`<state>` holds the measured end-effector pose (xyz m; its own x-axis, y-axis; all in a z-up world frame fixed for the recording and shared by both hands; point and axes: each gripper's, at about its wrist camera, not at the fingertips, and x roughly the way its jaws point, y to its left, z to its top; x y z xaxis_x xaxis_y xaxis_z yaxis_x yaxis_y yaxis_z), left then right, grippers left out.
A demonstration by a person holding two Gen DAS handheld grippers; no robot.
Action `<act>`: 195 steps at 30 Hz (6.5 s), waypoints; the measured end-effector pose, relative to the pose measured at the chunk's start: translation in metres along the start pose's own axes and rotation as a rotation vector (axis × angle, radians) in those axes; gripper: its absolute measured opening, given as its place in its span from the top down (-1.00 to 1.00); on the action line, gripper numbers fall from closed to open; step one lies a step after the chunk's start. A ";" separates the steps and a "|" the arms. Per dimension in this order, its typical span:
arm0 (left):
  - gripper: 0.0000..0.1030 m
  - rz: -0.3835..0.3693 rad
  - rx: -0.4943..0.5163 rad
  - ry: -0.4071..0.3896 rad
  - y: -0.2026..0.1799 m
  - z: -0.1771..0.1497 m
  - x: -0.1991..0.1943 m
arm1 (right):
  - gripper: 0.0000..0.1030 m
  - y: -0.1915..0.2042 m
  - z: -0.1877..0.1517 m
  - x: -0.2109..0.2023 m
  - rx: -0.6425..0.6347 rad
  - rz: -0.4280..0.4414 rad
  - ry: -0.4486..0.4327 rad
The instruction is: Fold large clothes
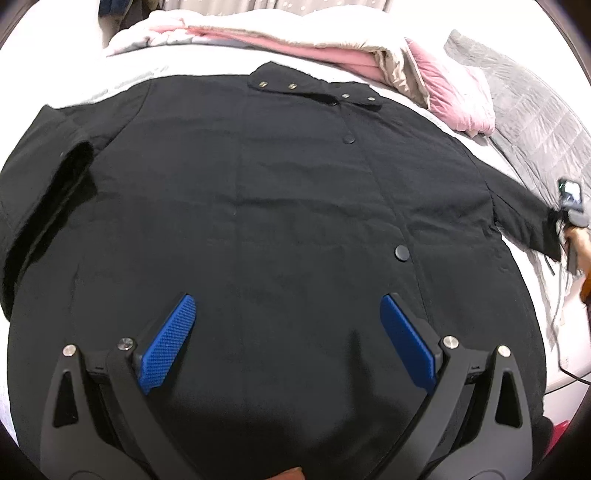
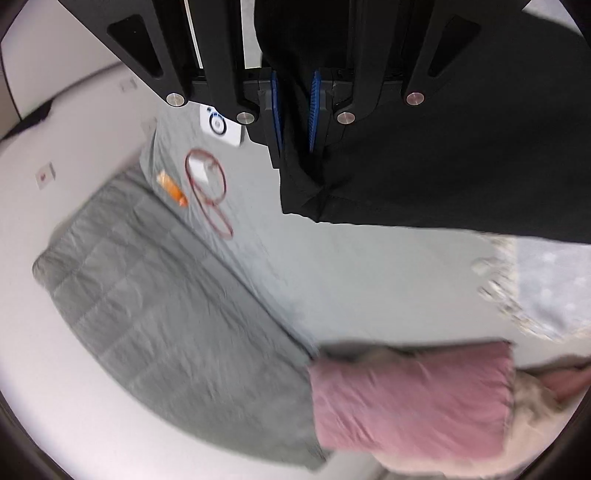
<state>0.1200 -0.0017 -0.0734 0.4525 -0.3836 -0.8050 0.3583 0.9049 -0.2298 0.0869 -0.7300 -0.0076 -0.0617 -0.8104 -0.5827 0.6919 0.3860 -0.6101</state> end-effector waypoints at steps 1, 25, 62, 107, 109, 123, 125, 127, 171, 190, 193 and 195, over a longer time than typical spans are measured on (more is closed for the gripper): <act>-0.94 0.006 0.003 0.014 0.000 0.002 -0.001 | 0.76 0.002 -0.005 0.014 -0.015 0.020 0.054; -0.93 0.106 0.357 0.063 0.079 0.292 0.176 | -0.26 0.316 0.088 -0.239 -0.345 1.096 -0.175; -0.34 -0.097 -0.045 -0.139 0.106 0.221 0.065 | 0.33 0.439 0.061 -0.256 -0.230 1.013 -0.147; -0.62 0.556 0.005 0.034 0.159 0.039 -0.032 | -0.41 0.234 -0.131 -0.346 -0.173 1.214 -0.076; 0.91 0.540 0.048 0.041 0.157 0.040 -0.025 | -0.41 0.236 -0.132 -0.347 -0.173 1.217 -0.071; 0.84 0.869 -0.045 -0.230 0.277 0.222 -0.162 | -0.41 0.256 -0.136 -0.342 -0.206 1.157 -0.056; 0.77 0.976 -0.101 -0.181 0.330 0.229 -0.152 | -0.41 0.260 -0.135 -0.341 -0.207 1.144 -0.054; 0.48 1.080 -0.120 -0.086 0.364 0.227 -0.135 | -0.41 0.264 -0.135 -0.339 -0.208 1.132 -0.050; -0.88 0.256 -0.293 -0.050 0.177 0.108 -0.012 | -0.82 -0.040 -0.114 -0.048 0.602 0.589 0.088; -0.89 0.112 -0.292 -0.186 0.143 0.057 -0.003 | -0.84 0.036 -0.142 -0.033 0.907 0.895 0.187; -0.89 0.131 -0.288 -0.203 0.143 0.056 -0.003 | -0.84 0.037 -0.139 -0.025 0.955 0.908 0.150; -0.89 0.150 -0.278 -0.198 0.143 0.056 0.000 | -0.84 0.038 -0.133 -0.022 0.932 0.902 0.130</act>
<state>0.2170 0.1175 -0.0756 0.6422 -0.2468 -0.7257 0.0532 0.9588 -0.2790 0.0194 -0.6388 -0.0893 0.6513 -0.3587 -0.6687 0.7584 0.2768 0.5901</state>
